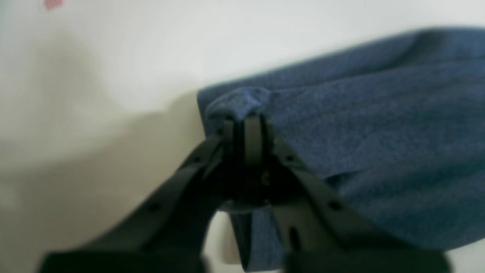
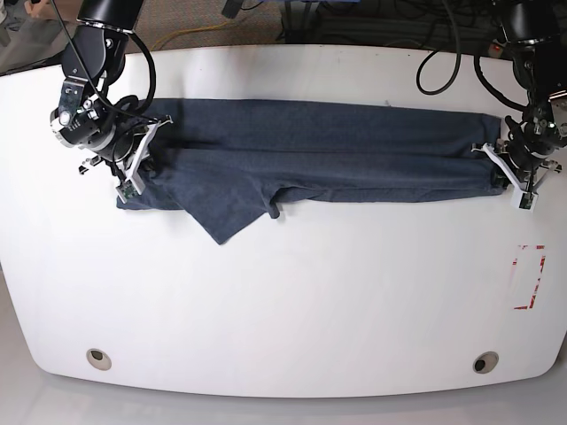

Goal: Fold the T-shirt properly
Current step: 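Fold the hem over toward the collar with both grippers and release, then grasp the folded edge with both grippers and fold it over again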

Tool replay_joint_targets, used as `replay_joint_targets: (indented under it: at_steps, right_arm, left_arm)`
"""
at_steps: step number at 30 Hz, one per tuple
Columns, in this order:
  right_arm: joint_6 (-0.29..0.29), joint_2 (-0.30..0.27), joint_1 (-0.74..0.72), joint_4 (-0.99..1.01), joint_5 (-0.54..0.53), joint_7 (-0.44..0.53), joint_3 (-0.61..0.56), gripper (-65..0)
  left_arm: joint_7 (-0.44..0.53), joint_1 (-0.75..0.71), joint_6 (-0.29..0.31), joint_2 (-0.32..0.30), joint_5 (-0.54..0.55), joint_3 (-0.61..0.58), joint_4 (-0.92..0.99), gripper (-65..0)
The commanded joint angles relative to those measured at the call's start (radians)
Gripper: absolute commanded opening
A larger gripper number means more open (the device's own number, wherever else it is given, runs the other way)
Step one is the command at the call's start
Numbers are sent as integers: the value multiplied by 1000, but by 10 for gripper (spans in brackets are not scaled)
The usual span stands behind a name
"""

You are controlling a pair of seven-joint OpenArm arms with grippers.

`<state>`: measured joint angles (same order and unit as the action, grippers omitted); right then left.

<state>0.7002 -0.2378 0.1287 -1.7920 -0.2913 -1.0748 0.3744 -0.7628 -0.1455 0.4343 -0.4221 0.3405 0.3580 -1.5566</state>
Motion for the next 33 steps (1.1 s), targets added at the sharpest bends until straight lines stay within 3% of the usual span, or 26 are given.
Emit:
replay_joint_targets:
  at_steps: [1,3,5,7,9,12,17,25,33]
  right_arm:
    - [-2,-15,-11,-4,-6,20,13,-628]
    - [-2,-13,1,-10,-7,20,31,-555]
    - [-2,-5,6,-30,-39,20,56,-426]
    - [-2,-4,6,-45,-76,20,76,-314]
    - [-2,-4,2,-59,-122,17,90,-181]
    - [-2,-4,-50,-53,-159,-23,88,-78]
    - [-2,16,-188,24,-162,-101,61,-98]
    - [-2,22,-400,326,-158,-92,-81,-170]
    - [-2,-5,-524,659,-158,86,-232,-176]
  left_arm:
    - [19,13,-5,-19,4,5,15,-458]
    - [19,13,-5,-19,4,5,32,-356]
    - [19,13,-5,-19,4,6,38,-242]
    - [19,14,-5,-19,4,8,38,-186]
    - [19,17,-5,-19,4,9,34,-174]
    - [19,19,-5,-22,7,11,17,-183]
    - [19,14,-5,-36,9,11,-54,-187]
    - [19,20,-5,-34,9,8,-72,-199]
    - [21,37,-5,-33,10,3,-72,-217]
